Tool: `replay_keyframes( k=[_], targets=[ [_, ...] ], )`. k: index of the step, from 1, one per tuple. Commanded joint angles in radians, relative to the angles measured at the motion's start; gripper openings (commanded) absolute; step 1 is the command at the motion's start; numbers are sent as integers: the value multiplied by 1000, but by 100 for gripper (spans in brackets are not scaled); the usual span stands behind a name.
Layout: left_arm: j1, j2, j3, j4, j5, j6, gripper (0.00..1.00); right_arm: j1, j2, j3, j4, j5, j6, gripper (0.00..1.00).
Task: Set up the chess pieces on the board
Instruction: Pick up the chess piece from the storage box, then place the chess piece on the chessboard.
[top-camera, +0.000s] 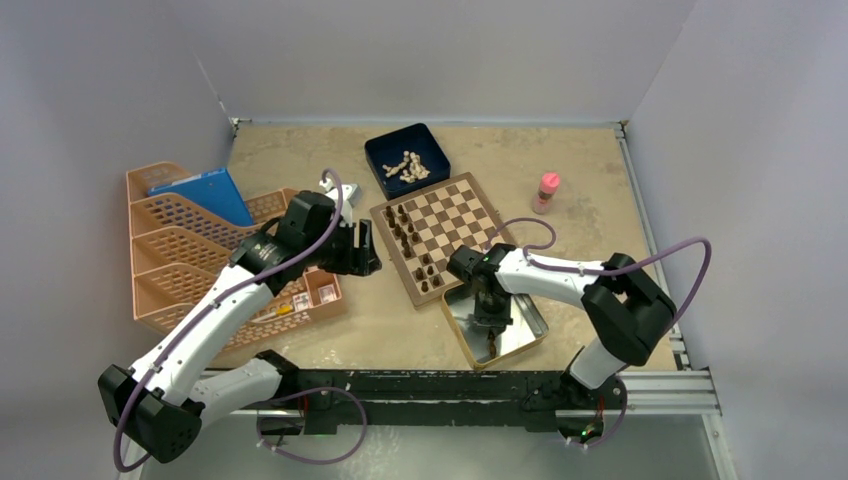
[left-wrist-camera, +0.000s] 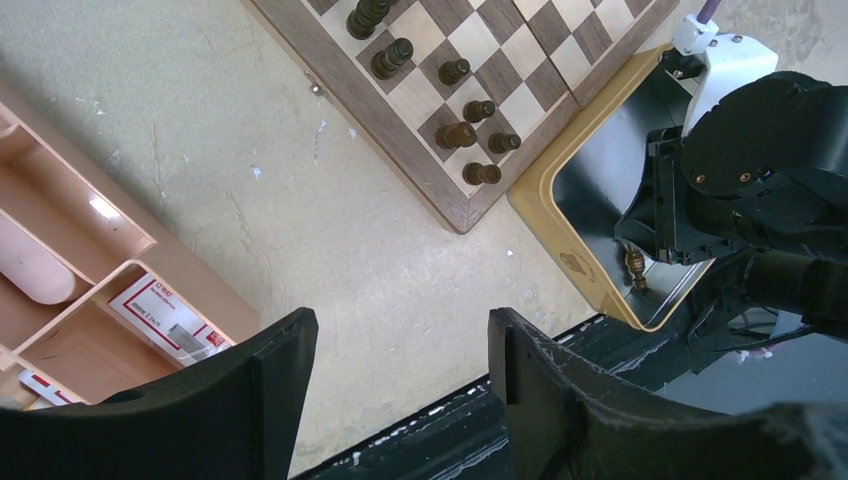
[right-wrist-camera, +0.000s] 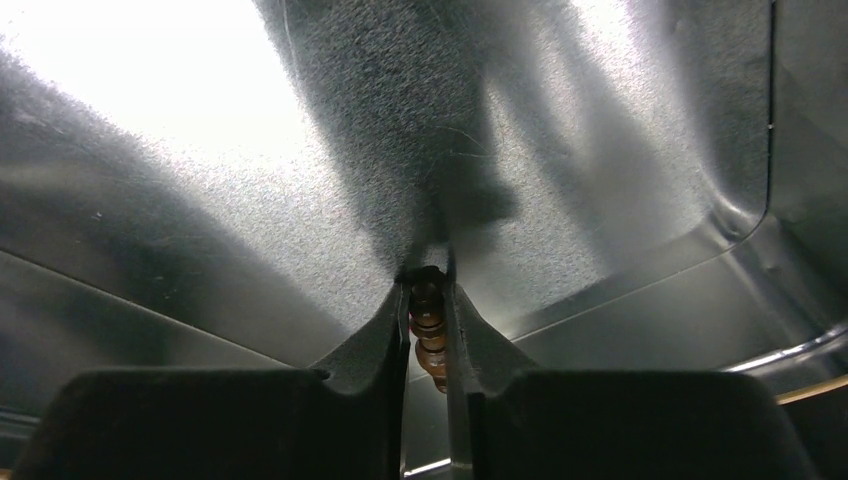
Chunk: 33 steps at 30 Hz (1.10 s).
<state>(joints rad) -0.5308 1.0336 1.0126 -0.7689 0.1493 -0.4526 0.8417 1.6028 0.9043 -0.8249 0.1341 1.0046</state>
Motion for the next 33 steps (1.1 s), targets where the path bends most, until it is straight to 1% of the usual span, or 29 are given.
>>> replay_keyframes(
  k=[1, 4, 9, 12, 17, 20, 23, 25, 28, 31, 33],
  targets=[
    [-4, -5, 57, 17, 9, -6, 62, -5, -24, 20, -32, 33, -21, 13],
    [-3, -2, 61, 14, 12, -10, 62, -4, -44, 69, -77, 71, -17, 9],
    [-3, -1, 77, 21, 41, -22, 61, -4, -86, 169, -143, 131, 18, 8],
    [-4, -2, 88, 39, 80, -48, 61, -5, -117, 221, -148, 125, 17, 7],
    [-4, -1, 93, 86, 196, -119, 61, -4, -157, 337, -149, 121, 23, 7],
    [-3, -14, 72, 150, 287, -164, 60, -1, -170, 414, -96, 134, 27, 6],
    [-3, -37, 29, 218, 351, -220, 57, 0, -210, 429, 14, 114, 41, 6],
    [-3, -57, -21, 274, 384, -249, 56, 0, -255, 391, 154, 90, 58, 6],
    [-2, -95, -108, 378, 452, -269, 56, 0, -350, 282, 372, 52, 80, 6],
    [-3, -129, -174, 487, 494, -244, 58, 0, -432, 168, 573, 53, 86, 6],
    [-3, -139, -196, 539, 511, -217, 61, 0, -475, 99, 705, 51, 71, 6]
  ],
)
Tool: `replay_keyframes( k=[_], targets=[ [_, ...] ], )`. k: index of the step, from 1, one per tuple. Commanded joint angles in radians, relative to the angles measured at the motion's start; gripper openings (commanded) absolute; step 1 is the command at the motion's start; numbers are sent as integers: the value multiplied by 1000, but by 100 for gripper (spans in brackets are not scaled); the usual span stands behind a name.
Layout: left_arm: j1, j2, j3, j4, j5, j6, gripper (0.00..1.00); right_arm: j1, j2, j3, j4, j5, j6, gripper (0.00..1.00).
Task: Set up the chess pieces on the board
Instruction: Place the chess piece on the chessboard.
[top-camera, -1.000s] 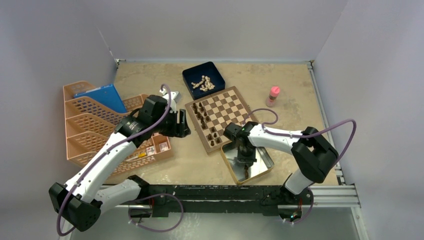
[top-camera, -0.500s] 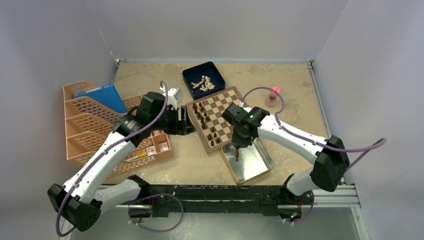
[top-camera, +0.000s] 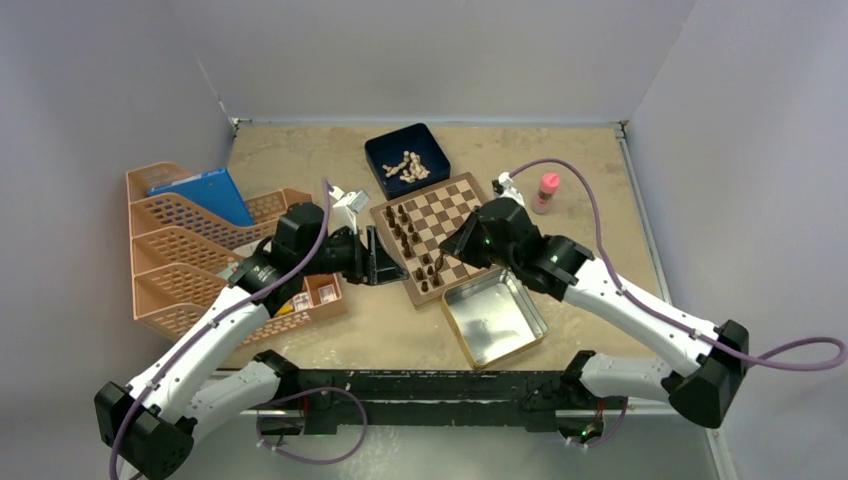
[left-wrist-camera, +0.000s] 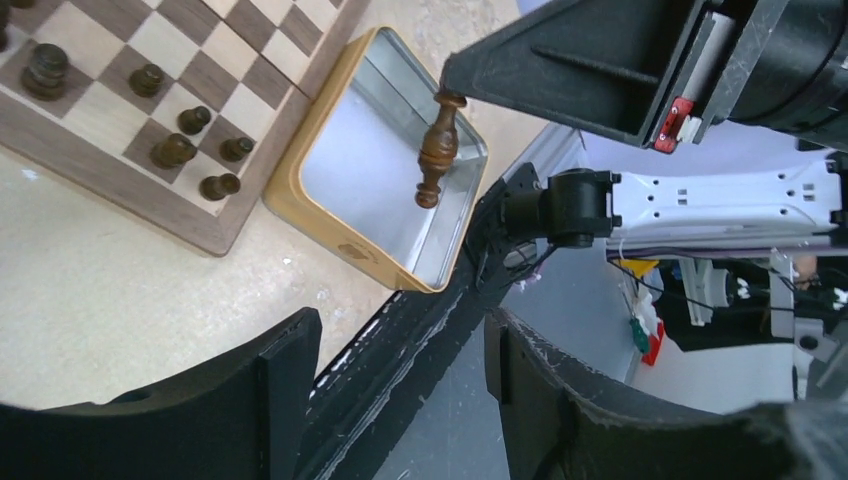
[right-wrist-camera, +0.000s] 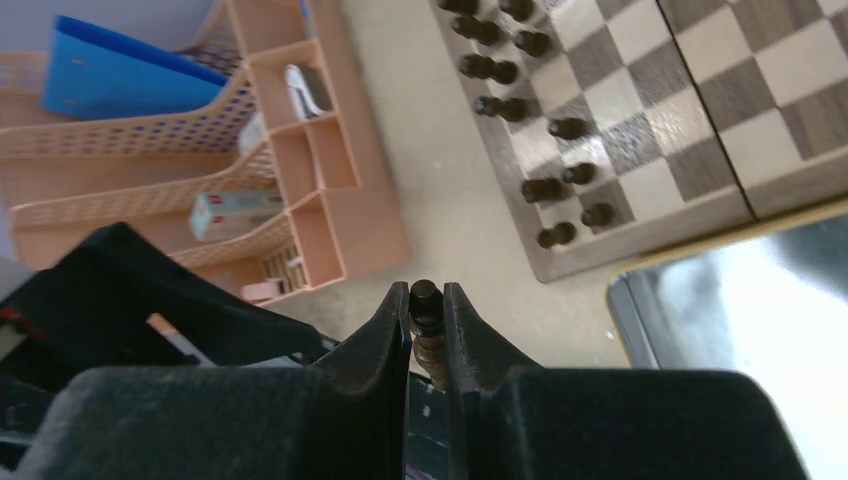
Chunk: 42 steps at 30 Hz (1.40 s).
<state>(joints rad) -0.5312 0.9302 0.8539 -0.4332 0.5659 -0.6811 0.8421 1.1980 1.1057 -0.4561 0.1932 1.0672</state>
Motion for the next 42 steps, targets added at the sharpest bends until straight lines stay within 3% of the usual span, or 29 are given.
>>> replay_keyframes(
  k=[1, 5, 9, 14, 25, 37, 42],
  targets=[
    [-2, -38, -47, 227, 113, 28, 63, 0, -88, -135, 394, -8, -2, 6],
    [-2, -32, -56, 315, 152, 58, 66, 0, -130, -223, 562, 8, -71, 6],
    [-2, 16, 43, 325, 190, 14, 63, 1, -118, -215, 626, -49, -116, 6],
    [-2, 71, 127, 267, 84, 52, 62, 3, -118, -229, 709, -100, -131, 6],
    [-1, 149, 178, 255, 8, 163, 57, 2, -129, -245, 787, -158, -143, 6],
    [-2, 141, 118, 374, 200, 124, 43, 3, -202, -314, 813, -192, -92, 6],
    [-1, 141, 108, 376, 228, 117, 47, 2, -212, -329, 823, -192, -85, 6]
  ],
)
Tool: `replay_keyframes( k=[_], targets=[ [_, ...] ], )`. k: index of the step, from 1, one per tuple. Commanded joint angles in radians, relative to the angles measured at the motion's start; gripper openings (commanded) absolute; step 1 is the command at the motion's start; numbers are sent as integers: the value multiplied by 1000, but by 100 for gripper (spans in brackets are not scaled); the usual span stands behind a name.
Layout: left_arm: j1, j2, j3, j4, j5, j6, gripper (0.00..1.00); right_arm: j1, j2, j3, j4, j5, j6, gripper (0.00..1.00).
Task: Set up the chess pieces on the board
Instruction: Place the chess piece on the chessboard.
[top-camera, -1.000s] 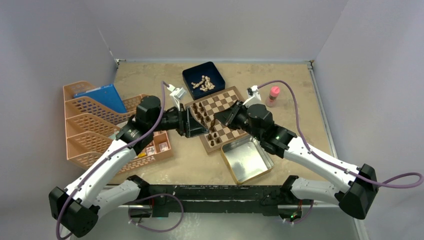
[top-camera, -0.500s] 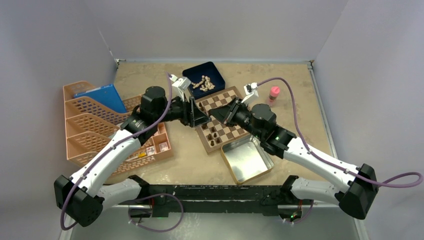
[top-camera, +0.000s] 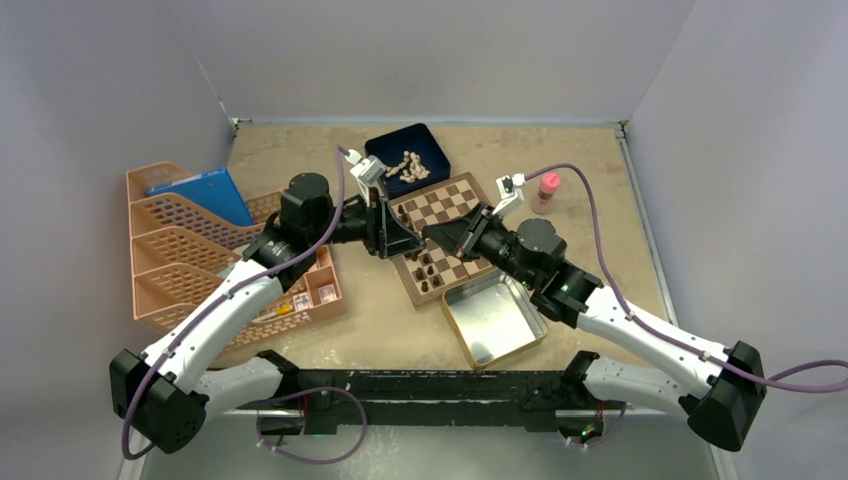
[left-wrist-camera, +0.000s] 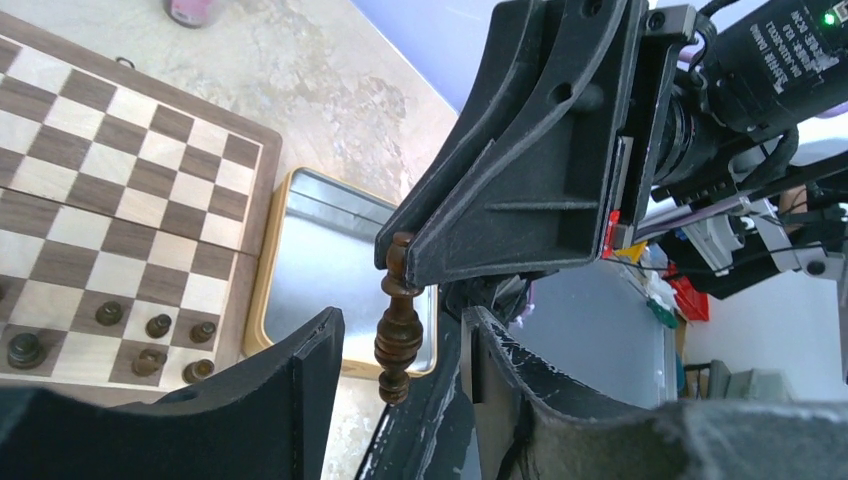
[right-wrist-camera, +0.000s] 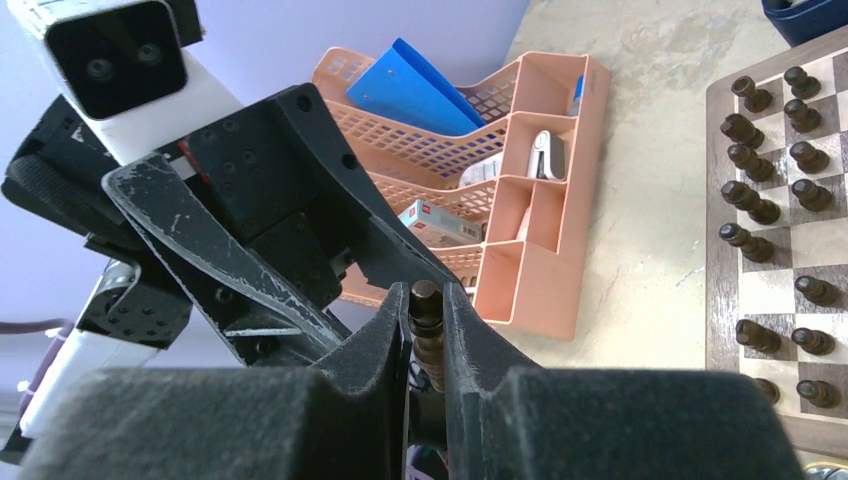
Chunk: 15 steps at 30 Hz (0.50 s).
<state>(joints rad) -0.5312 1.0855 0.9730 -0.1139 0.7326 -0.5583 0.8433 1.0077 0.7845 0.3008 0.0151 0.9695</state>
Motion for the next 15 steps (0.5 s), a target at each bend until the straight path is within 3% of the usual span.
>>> replay_keyframes(
  k=[1, 15],
  targets=[
    [-2, -12, -12, 55, 63, -5, 47, 1, -21, -9, 70, -14, 15, 6],
    [-2, 28, -8, 21, 93, 10, 42, 1, -5, -10, 101, -14, 30, 6]
  ],
)
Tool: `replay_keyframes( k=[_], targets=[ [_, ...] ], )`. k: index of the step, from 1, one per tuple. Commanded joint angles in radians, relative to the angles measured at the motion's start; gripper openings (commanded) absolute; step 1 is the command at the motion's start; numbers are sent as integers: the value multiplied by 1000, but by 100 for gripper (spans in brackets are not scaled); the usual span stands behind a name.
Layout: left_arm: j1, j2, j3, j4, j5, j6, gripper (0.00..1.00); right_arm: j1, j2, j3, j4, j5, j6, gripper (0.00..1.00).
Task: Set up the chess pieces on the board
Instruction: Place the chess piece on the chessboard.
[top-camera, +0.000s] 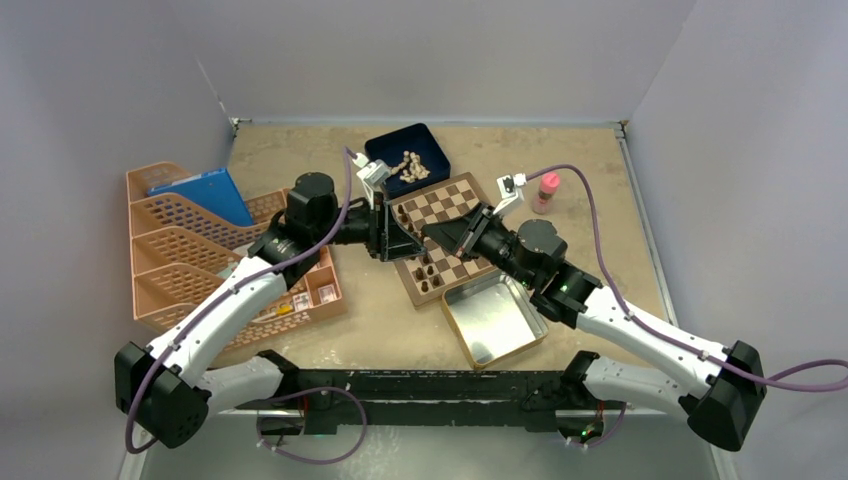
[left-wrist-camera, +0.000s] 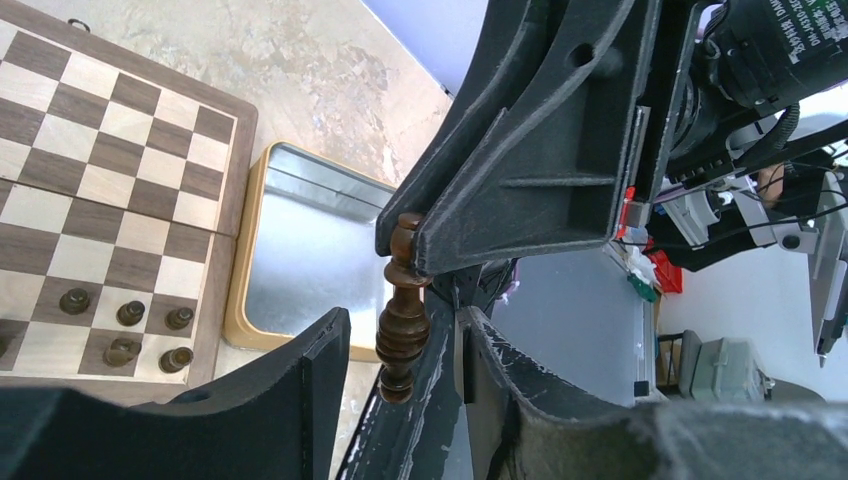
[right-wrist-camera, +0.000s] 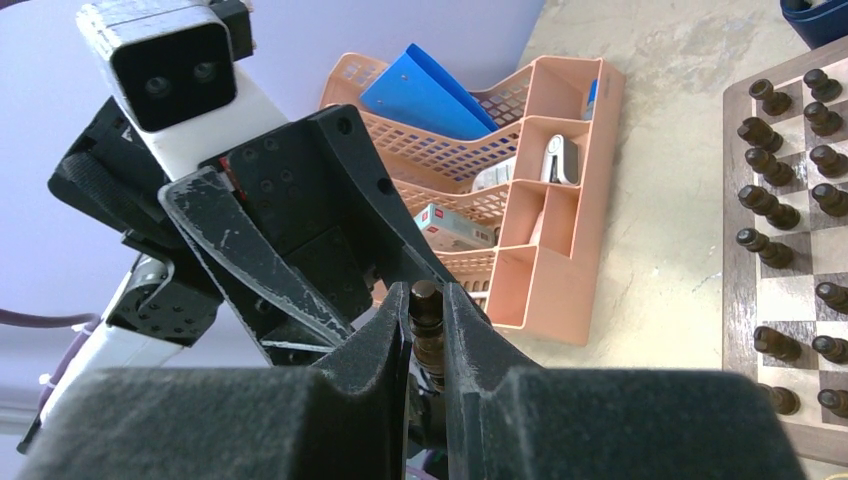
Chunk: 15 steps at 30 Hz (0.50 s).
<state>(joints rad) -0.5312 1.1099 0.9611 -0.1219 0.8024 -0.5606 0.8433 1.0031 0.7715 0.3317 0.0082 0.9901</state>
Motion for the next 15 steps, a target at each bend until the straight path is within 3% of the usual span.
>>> replay_keyframes(
  k=[1, 4, 9, 12, 15],
  targets=[
    [-2, 4, 2, 31, 23, 15, 41, 1, 2, 4, 71, -7, 9, 6],
    [-2, 7, 3, 33, 24, 20, 36, 1, 3, 0, 72, -7, 10, 7],
    [-2, -1, 1, 44, 29, 67, 15, 0, -5, -11, 54, -29, -13, 10],
    [-2, 0, 0, 37, 31, 158, 2, 0, -33, -14, -5, -84, -63, 19],
    [-2, 0, 7, 10, 52, 258, 0, 0, -71, -6, -56, -116, -105, 34]
  ],
)
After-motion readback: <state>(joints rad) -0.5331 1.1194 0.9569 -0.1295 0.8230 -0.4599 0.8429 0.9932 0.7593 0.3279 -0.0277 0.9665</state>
